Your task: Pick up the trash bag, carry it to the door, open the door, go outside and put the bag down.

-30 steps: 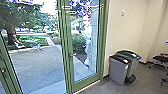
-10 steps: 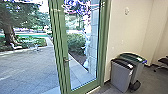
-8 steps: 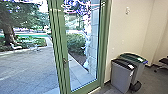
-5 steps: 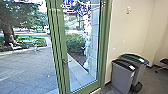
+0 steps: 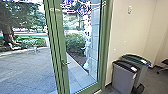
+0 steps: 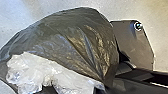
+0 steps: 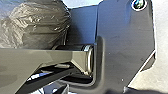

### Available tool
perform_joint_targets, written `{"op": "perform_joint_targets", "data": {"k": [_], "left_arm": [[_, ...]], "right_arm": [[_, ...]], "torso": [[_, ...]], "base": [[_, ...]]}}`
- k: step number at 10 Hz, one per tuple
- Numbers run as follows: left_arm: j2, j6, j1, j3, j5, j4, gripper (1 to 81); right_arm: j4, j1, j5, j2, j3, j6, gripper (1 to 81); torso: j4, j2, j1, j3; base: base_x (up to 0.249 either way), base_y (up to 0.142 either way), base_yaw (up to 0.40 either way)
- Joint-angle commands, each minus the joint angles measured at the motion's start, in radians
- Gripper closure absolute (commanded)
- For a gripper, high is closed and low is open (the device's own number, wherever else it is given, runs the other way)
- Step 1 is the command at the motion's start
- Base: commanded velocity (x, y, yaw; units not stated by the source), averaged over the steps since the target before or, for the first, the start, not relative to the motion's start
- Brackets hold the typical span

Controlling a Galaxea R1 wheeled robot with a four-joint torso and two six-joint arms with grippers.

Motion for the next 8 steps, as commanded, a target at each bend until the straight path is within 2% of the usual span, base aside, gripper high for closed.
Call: {"op": "perform_joint_targets", "data": {"k": [1, 8], "left_arm": [[0.007, 0.01, -0.064, 0.002, 0.048, 0.01, 81.1], [-0.003, 0.01, -0.071, 0.002, 0.048, 0.008, 81.1]], "right_arm": [[0.001, 0.039, -0.048, -0.002, 0.003, -0.002, 1.0], [0.001, 0.037, -0.036, 0.009, -0.01, -0.002, 1.0]], "torso": [[0.0, 0.0, 0.0, 0.0], [0.0, 0.0, 0.0, 0.0]], "base": [[0.114, 0.0, 0.0], [0.112, 0.0, 0.0]]}}
